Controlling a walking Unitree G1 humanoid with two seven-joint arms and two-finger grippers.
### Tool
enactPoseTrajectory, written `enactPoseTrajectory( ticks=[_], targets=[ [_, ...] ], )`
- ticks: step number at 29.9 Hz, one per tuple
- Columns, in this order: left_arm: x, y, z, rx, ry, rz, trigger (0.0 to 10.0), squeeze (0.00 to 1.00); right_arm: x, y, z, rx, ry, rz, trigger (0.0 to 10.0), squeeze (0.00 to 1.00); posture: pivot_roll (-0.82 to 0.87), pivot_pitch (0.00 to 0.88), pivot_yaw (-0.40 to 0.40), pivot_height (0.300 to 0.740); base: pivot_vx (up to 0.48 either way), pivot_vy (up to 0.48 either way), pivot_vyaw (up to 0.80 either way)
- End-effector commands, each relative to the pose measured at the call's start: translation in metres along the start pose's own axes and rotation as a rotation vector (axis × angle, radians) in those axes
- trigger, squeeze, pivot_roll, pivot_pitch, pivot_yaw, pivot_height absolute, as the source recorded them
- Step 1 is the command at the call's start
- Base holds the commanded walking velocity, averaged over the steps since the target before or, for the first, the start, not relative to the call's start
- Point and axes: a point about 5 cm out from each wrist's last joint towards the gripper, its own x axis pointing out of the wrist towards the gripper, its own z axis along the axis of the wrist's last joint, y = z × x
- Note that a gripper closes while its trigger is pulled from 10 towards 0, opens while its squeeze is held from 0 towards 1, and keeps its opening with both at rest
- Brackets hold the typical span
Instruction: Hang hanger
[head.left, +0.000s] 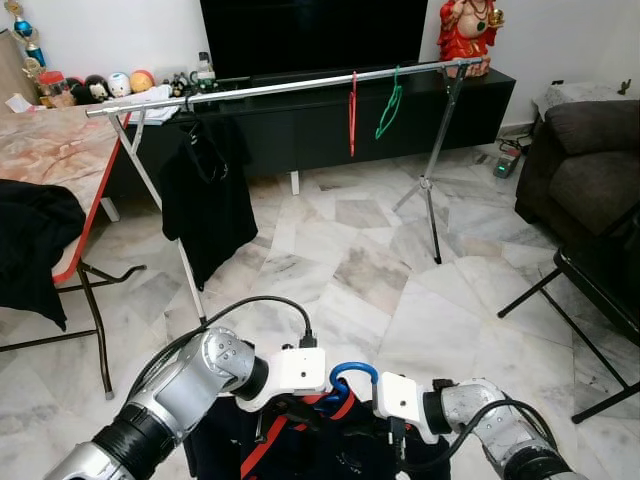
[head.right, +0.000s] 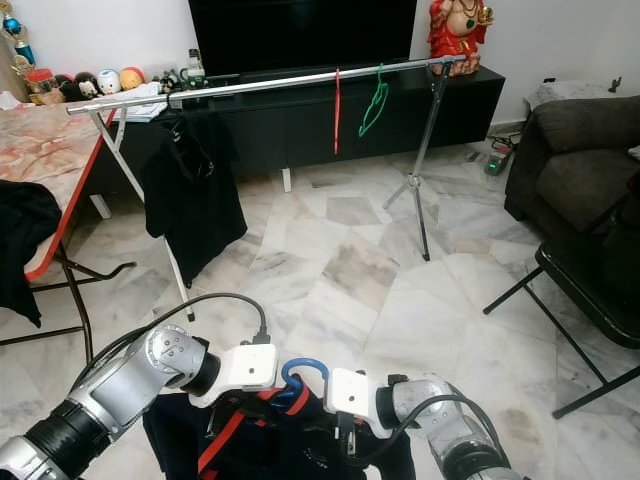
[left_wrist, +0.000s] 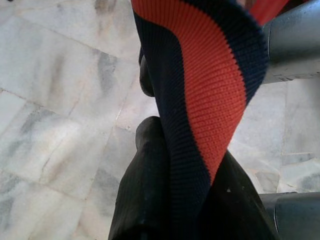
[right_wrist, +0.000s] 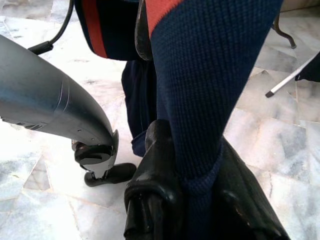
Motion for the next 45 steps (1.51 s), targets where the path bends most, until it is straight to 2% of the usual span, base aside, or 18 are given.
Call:
enactPoseTrajectory(
  ticks=[1, 2, 3, 7, 12, 18, 19, 20, 22, 24, 25, 29, 30, 31, 33, 34, 40, 45],
  targets=[
    [-0.005, 0.006, 0.007, 0.027, -0.022, 0.014, 10.0, 0.0, 0.003, -0.002, 0.006, -0.006, -0.039, -0.02, 0.0, 0.0, 0.0, 0.094, 0.057, 0.74, 0.0, 0.0, 0.0],
    [-0.005, 0.006, 0.007, 0.022, -0.027, 0.01, 10.0, 0.24, 0.004, -0.001, 0.006, -0.005, -0.041, -0.021, 0.0, 0.0, 0.0, 0.096, 0.057, 0.74, 0.0, 0.0, 0.0],
    [-0.006, 0.006, 0.007, 0.014, -0.034, 0.017, 10.0, 1.0, 0.004, -0.001, 0.006, 0.0, -0.048, -0.028, 0.0, 0.0, -0.01, 0.101, 0.059, 0.74, 0.0, 0.0, 0.0],
    [-0.006, 0.009, 0.008, 0.007, -0.049, 0.051, 10.0, 1.0, 0.007, 0.001, 0.006, 0.03, -0.077, -0.049, 0.0, 0.0, -0.01, 0.105, 0.061, 0.74, 0.0, 0.0, 0.0],
    [-0.009, 0.01, 0.01, -0.007, -0.068, 0.039, 10.0, 1.0, 0.012, 0.01, 0.002, 0.061, -0.089, -0.038, 0.0, 0.0, -0.01, 0.111, 0.062, 0.74, 0.0, 0.0, 0.0],
    [-0.017, 0.013, 0.01, -0.021, -0.081, 0.061, 10.0, 1.0, 0.014, 0.013, -0.004, 0.119, -0.102, -0.092, 0.0, 0.0, -0.01, 0.116, 0.06, 0.74, 0.0, 0.0, 0.0],
    [-0.021, 0.019, 0.011, -0.044, -0.111, 0.119, 10.0, 1.0, 0.013, 0.013, -0.007, 0.187, -0.129, -0.138, 0.0, 0.0, -0.01, 0.116, 0.056, 0.74, 0.0, 0.0, 0.0],
    [-0.023, 0.021, 0.012, -0.054, -0.125, 0.144, 10.0, 1.0, 0.013, 0.013, -0.007, 0.211, -0.145, -0.152, 0.0, 0.0, -0.01, 0.116, 0.056, 0.74, 0.0, 0.0, 0.0],
    [-0.028, 0.025, 0.015, -0.085, -0.186, 0.189, 10.0, 1.0, 0.014, 0.018, -0.011, 0.243, -0.158, -0.17, 0.0, 0.0, -0.01, 0.117, 0.053, 0.74, 0.0, 0.0, 0.0],
    [-0.029, 0.026, 0.016, -0.098, -0.2, 0.206, 10.0, 1.0, 0.014, 0.019, -0.012, 0.249, -0.153, -0.182, 0.0, 0.0, -0.01, 0.117, 0.053, 0.74, 0.0, 0.0, 0.0],
    [-0.031, 0.027, 0.015, -0.11, -0.213, 0.222, 10.0, 1.0, 0.014, 0.02, -0.016, 0.286, -0.157, -0.221, 0.0, 0.0, -0.01, 0.116, 0.049, 0.74, 0.0, 0.0, 0.0],
    [-0.032, 0.025, 0.014, -0.14, -0.248, 0.249, 10.0, 1.0, 0.013, 0.017, -0.017, 0.338, -0.178, -0.305, 0.0, 0.0, -0.02, 0.115, 0.047, 0.74, 0.0, 0.0, 0.0],
    [-0.033, 0.025, 0.014, -0.143, -0.263, 0.276, 10.0, 1.0, 0.013, 0.015, -0.018, 0.358, -0.184, -0.341, 0.0, 0.0, -0.02, 0.114, 0.047, 0.74, 0.0, 0.0, 0.0],
    [-0.033, 0.028, 0.015, -0.157, -0.293, 0.348, 10.0, 1.0, 0.014, 0.014, -0.018, 0.39, -0.196, -0.384, 0.0, 0.0, -0.02, 0.113, 0.048, 0.74, 0.0, 0.0, 0.0],
    [-0.033, 0.029, 0.015, -0.168, -0.314, 0.384, 10.0, 1.0, 0.014, 0.013, -0.018, 0.402, -0.199, -0.398, 0.0, 0.0, -0.02, 0.113, 0.048, 0.74, 0.0, 0.0, 0.0],
    [-0.034, 0.03, 0.017, -0.181, -0.342, 0.434, 10.0, 0.0, 0.015, 0.014, -0.018, 0.408, -0.197, -0.402, 0.0, 0.0, -0.02, 0.109, 0.046, 0.74, 0.0, 0.0, 0.0],
    [-0.039, 0.026, 0.016, -0.232, -0.427, 0.555, 10.0, 0.0, 0.018, 0.018, -0.022, 0.421, -0.161, -0.434, 0.0, 0.0, -0.02, 0.098, 0.046, 0.74, 0.0, 0.0, 0.0],
    [-0.03, 0.012, 0.0, -0.243, -0.361, 0.582, 10.0, 0.0, 0.017, 0.01, -0.019, 0.458, -0.193, -0.521, 0.0, 0.0, -0.02, 0.082, 0.049, 0.74, 0.0, 0.0, 0.0]
  ],
)
